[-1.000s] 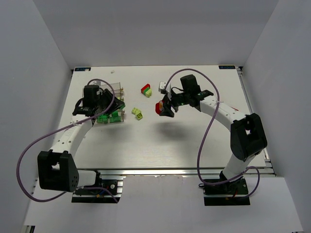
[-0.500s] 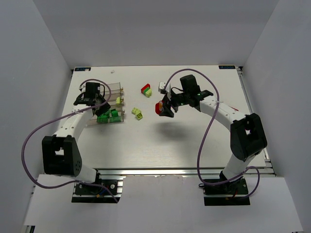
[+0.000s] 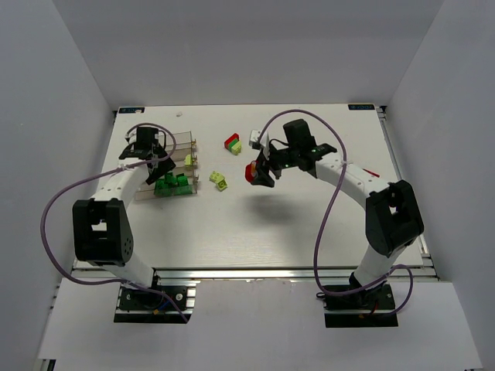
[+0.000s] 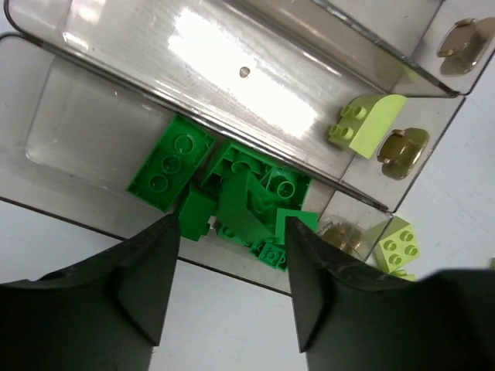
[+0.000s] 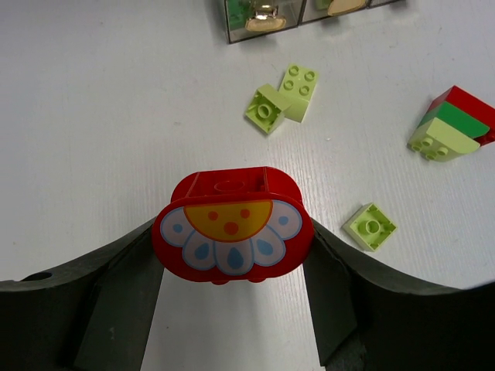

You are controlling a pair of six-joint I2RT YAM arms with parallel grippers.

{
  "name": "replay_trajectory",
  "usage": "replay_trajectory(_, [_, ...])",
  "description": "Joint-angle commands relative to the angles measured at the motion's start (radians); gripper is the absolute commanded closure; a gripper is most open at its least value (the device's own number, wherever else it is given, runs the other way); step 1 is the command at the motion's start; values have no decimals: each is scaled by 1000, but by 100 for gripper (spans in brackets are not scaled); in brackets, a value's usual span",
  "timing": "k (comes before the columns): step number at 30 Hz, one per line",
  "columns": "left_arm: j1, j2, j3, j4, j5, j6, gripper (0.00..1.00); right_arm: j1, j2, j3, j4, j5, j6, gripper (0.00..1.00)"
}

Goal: Sort the legos into containers by color

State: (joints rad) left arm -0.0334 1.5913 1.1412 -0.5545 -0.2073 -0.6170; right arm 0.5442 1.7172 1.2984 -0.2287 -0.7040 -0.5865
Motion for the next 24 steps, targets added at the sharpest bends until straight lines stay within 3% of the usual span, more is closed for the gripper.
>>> replay_trajectory(1, [6, -54, 46, 10, -33, 8, 30, 32, 25, 79, 37, 11, 13, 100])
replay_trajectory(4, [9, -92, 49, 1, -41, 8, 22, 60, 56, 125, 46, 23, 19, 100])
replay_trajectory(8, [15, -142, 46, -10, -21, 0, 21, 91, 97, 180, 74, 50, 36, 100])
replay_trajectory(11, [15, -197, 6, 80, 135, -15, 21, 120, 128, 225, 95, 66, 36, 100])
replay_trajectory(12, [15, -209, -15, 134, 322, -26, 21, 128, 134, 234, 98, 70, 36, 100])
replay_trajectory(15, [15, -215, -75, 284, 648, -91, 9, 152, 162, 269, 95, 77, 36, 100])
replay_trajectory(19, [15, -246, -155, 427, 857, -145, 8, 169, 173, 283, 100, 81, 53, 100])
replay_trajectory(24, [6, -266, -241, 623, 965, -248, 9, 177, 162, 282, 104, 70, 77, 100])
